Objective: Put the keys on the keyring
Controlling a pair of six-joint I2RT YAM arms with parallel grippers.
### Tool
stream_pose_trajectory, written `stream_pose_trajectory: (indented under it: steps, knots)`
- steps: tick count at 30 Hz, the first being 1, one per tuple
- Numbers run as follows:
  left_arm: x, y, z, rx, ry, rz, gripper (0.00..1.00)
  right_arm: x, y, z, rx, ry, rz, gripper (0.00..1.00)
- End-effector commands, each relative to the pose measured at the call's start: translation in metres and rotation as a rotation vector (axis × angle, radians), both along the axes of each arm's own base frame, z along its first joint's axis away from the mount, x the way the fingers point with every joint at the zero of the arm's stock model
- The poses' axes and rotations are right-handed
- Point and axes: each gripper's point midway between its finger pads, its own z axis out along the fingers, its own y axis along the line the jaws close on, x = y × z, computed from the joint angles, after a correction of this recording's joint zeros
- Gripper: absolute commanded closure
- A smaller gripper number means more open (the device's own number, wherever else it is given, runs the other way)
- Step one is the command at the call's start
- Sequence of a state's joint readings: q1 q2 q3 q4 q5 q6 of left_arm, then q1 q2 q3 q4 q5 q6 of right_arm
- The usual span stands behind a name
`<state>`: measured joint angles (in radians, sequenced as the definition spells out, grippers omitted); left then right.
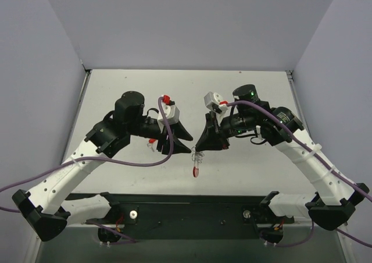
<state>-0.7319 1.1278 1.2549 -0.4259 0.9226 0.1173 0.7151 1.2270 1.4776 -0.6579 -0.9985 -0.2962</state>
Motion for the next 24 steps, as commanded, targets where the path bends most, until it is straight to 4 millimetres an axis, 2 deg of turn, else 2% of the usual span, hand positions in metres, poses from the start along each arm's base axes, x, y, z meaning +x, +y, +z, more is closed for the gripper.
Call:
stream_pose_trajectory:
  steps: [1,4,8,13,16,24]
  knots:
    - [-0.004,0.002,0.014,-0.021,-0.048,-0.015,0.47,-0.001,-0.001,0.017,0.043,-0.085,0.012,1.00]
    - [-0.002,0.004,0.016,-0.032,-0.061,0.009,0.49,0.001,-0.001,0.016,0.064,-0.097,-0.008,1.00]
    - [-0.007,0.004,0.026,-0.091,-0.088,0.000,0.49,-0.002,0.000,0.026,0.116,-0.119,-0.010,1.00]
    - [-0.006,0.003,0.025,-0.090,-0.080,-0.004,0.49,-0.005,-0.001,0.028,0.141,-0.135,-0.002,1.00]
    - [-0.007,0.004,0.026,-0.092,-0.089,0.000,0.49,-0.013,-0.006,0.039,0.201,-0.176,0.003,1.00]
    - [-0.013,0.009,0.026,-0.108,-0.100,-0.018,0.49,-0.028,-0.009,0.045,0.266,-0.202,0.083,1.00]
